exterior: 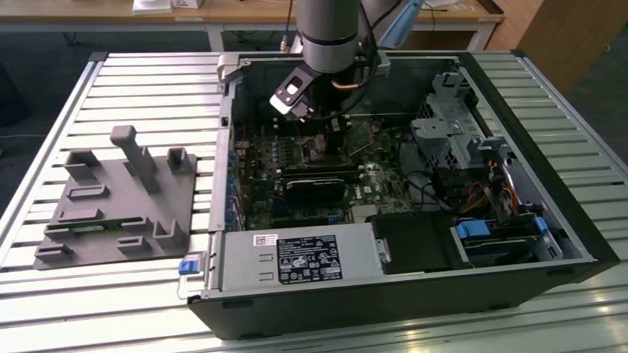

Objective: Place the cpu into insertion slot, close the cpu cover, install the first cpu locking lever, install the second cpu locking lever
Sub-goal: 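Place the cpu into insertion slot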

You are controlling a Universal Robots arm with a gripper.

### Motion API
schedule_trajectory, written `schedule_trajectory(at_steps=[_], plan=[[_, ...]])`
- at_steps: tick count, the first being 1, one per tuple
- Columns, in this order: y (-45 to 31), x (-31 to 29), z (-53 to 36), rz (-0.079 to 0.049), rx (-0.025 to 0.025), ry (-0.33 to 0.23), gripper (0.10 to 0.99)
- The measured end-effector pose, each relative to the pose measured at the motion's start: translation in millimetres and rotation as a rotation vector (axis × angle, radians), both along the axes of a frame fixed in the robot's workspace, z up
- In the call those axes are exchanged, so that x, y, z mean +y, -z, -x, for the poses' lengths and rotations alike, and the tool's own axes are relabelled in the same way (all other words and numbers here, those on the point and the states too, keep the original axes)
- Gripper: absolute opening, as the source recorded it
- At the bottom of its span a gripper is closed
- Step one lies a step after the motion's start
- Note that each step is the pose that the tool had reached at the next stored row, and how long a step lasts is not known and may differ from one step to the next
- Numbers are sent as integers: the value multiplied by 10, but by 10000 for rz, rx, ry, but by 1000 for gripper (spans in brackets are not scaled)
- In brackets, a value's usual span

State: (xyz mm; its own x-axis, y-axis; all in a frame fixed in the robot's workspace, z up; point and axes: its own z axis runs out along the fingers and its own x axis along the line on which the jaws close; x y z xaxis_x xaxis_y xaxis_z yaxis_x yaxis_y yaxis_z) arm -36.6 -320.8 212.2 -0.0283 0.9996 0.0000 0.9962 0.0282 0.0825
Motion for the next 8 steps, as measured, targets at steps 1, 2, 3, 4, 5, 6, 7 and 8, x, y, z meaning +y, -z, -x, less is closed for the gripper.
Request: schedule_trajectory(at_steps=[1, 2, 3, 4, 5, 6, 7, 8], plan=[[-9, -1, 1, 3, 2, 1, 541], [-19, 0, 0, 0, 0, 1, 541], [-33, 0, 0, -1, 0, 1, 541], [-36, 0, 0, -2, 0, 1, 541], [-36, 0, 0, -4, -1, 1, 541], [-37, 0, 0, -4, -2, 0, 541], [-50, 0, 0, -1, 0, 0, 541], [-61, 0, 0, -1, 0, 0, 541]])
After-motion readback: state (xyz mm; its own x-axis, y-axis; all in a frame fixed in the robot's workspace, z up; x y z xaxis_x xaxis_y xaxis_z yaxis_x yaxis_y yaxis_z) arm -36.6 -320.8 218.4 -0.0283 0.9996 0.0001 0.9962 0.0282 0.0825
